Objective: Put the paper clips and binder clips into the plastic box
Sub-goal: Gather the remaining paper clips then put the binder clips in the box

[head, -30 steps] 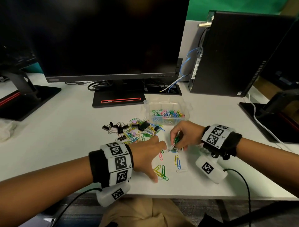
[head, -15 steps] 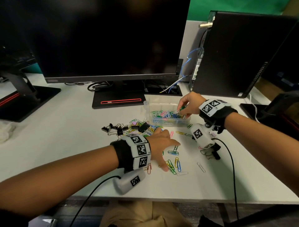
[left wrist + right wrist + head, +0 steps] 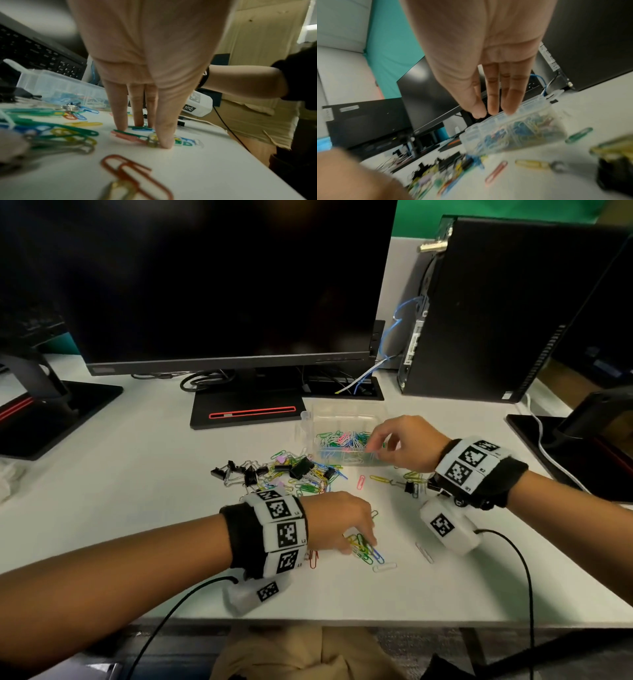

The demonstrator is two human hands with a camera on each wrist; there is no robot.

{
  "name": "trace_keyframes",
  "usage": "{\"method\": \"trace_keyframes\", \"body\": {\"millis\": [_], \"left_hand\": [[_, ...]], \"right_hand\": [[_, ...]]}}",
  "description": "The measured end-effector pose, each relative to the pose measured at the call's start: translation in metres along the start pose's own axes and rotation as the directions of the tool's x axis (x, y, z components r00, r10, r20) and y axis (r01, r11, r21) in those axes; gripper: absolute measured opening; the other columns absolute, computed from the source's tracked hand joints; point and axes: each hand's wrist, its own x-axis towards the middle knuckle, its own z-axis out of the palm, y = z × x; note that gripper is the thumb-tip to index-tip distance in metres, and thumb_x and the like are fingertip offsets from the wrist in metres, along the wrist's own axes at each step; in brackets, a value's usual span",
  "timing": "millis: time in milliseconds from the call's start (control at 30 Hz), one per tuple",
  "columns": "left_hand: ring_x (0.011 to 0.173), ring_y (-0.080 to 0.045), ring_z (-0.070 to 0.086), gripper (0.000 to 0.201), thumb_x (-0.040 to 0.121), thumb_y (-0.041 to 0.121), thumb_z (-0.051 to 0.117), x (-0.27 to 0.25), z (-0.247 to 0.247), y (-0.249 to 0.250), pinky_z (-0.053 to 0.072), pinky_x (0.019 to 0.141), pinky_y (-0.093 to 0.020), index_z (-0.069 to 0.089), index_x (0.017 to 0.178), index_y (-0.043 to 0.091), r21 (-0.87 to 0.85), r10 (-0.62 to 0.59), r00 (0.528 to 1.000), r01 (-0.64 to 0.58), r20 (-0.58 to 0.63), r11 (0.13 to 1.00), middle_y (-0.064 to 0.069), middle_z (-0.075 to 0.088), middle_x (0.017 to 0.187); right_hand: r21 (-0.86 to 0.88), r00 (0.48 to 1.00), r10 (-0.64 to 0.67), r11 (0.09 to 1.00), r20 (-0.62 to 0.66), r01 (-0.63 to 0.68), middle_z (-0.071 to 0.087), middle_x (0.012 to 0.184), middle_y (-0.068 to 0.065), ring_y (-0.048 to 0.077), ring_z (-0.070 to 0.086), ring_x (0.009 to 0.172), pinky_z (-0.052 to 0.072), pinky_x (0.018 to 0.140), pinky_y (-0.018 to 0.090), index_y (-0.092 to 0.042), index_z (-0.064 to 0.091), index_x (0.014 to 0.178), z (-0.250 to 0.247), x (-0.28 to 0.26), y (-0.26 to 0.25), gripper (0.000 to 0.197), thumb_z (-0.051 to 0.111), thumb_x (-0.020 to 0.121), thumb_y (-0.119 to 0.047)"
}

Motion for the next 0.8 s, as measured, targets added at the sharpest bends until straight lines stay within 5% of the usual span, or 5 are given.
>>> {"method": "trace_keyframes", "body": {"millis": [133,267,533,700,800], "left_hand": [[0.114,-0.02,0.051,0.033,0.089,0.018,0.06,-0.009,0.001,0.0,0.036,0.092,-0.027,0.063,0.122,0.02,0.033,-0.027,0.999,0.028,-0.045,0.999,-0.004,0.057,0.121],[0.107,-0.02,0.054,0.027,0.091,0.019,0.055,-0.011,0.001,0.0,0.036,0.084,-0.025,0.065,0.116,0.019,0.067,-0.041,0.997,0.045,-0.06,0.997,-0.004,0.06,0.115],[0.091,-0.017,0.063,0.021,0.087,0.013,0.057,-0.012,0.001,-0.003,0.035,0.072,-0.017,0.07,0.102,0.013,0.014,-0.11,0.989,0.112,-0.1,0.994,-0.004,0.071,0.099],[0.085,-0.017,0.066,0.02,0.083,0.009,0.058,-0.01,-0.003,-0.005,0.037,0.068,-0.015,0.07,0.1,0.008,-0.032,-0.153,0.985,0.15,-0.086,0.988,-0.007,0.073,0.093],[0.074,-0.009,0.06,0.02,0.083,0.01,0.062,-0.011,-0.005,-0.009,0.035,0.055,-0.005,0.071,0.1,0.007,-0.091,-0.176,0.981,0.169,-0.08,0.981,-0.008,0.073,0.095]], "right_hand": [[-0.085,0.975,-0.082,0.991,0.205,0.101,0.065,0.102,0.0,0.014,0.057,0.088,0.035,0.068,0.003,-0.016,0.071,0.102,0.023,-0.014,-0.004,0.029,0.06,0.078,-0.004],[-0.175,0.939,-0.051,0.978,0.339,0.117,0.052,0.129,0.009,0.022,0.047,0.121,0.032,0.098,0.022,-0.011,0.054,0.127,0.039,-0.016,-0.005,0.048,0.056,0.08,-0.004],[-0.156,0.941,-0.113,0.973,0.318,0.17,0.054,0.124,0.005,0.018,0.054,0.108,0.026,0.078,0.01,-0.018,0.058,0.125,0.044,-0.046,-0.01,0.04,0.056,0.085,-0.014],[-0.09,0.939,-0.149,0.979,0.31,0.185,0.054,0.117,0.0,0.009,0.05,0.097,0.03,0.081,0.011,-0.02,0.058,0.125,0.047,-0.076,-0.02,0.051,0.064,0.081,-0.045],[-0.094,0.94,-0.12,0.983,0.319,0.157,0.053,0.113,0.0,0.012,0.049,0.104,0.038,0.091,0.021,-0.021,0.056,0.127,0.052,-0.084,-0.028,0.066,0.066,0.073,-0.058]]}}
